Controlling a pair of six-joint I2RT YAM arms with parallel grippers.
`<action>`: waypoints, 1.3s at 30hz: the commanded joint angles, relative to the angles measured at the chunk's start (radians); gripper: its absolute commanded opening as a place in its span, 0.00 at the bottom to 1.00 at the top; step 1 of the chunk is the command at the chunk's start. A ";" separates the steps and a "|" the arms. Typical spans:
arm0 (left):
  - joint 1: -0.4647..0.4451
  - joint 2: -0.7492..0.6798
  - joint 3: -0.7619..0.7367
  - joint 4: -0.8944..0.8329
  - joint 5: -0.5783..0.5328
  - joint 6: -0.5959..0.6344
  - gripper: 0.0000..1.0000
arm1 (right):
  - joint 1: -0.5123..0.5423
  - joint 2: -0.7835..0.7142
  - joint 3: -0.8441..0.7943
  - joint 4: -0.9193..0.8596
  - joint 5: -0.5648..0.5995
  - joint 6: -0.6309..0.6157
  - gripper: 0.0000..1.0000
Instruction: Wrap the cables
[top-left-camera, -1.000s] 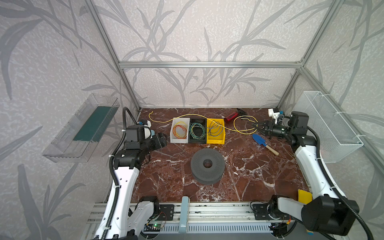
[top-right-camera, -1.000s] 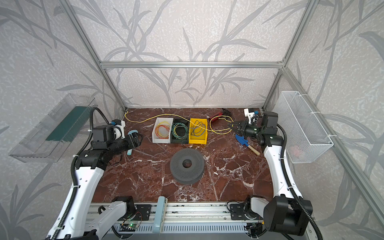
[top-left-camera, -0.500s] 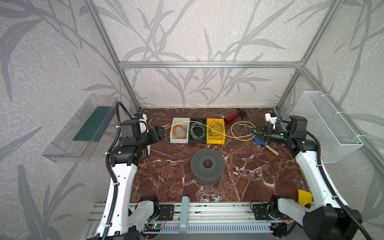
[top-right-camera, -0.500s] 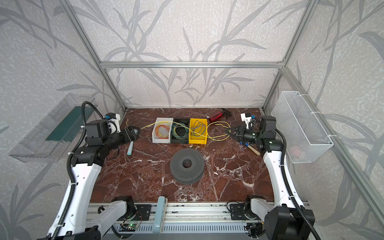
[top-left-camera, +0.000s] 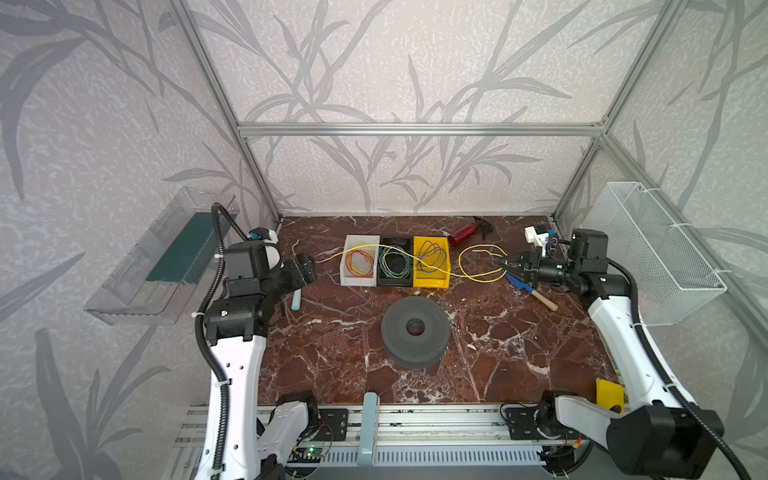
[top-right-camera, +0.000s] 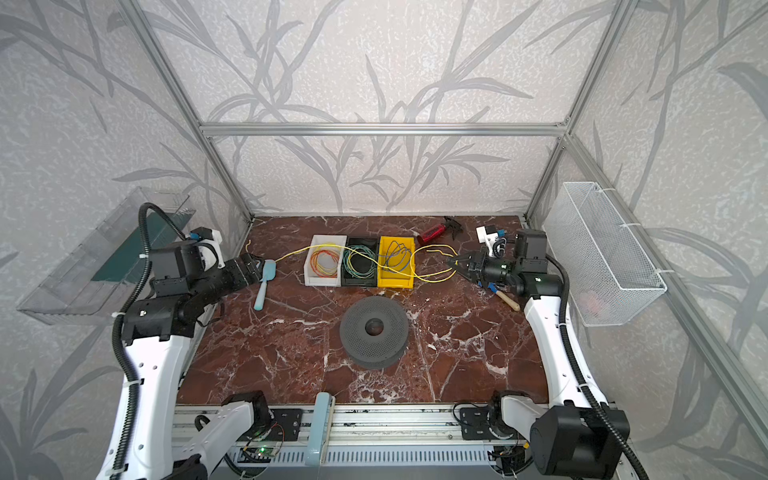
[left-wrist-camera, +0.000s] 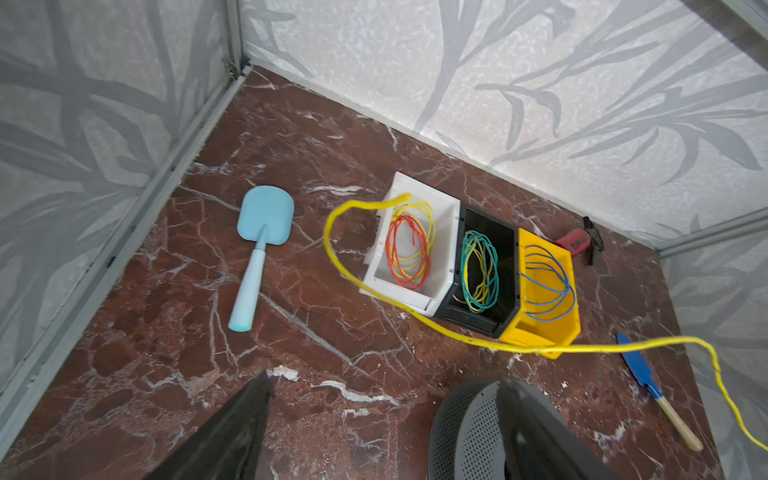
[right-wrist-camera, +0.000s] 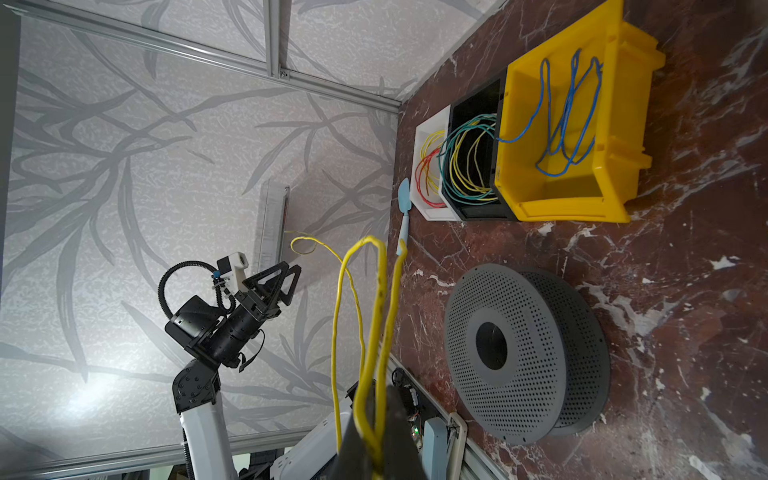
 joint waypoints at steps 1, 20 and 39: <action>0.007 0.008 0.046 -0.044 -0.084 0.033 0.85 | 0.007 -0.028 -0.012 -0.012 -0.028 -0.007 0.00; 0.010 0.034 -0.013 0.007 -0.086 0.082 0.85 | 0.026 -0.038 -0.012 0.030 -0.061 0.040 0.00; 0.010 0.023 -0.045 0.018 -0.087 0.060 0.37 | 0.036 -0.041 0.018 0.048 -0.072 0.053 0.00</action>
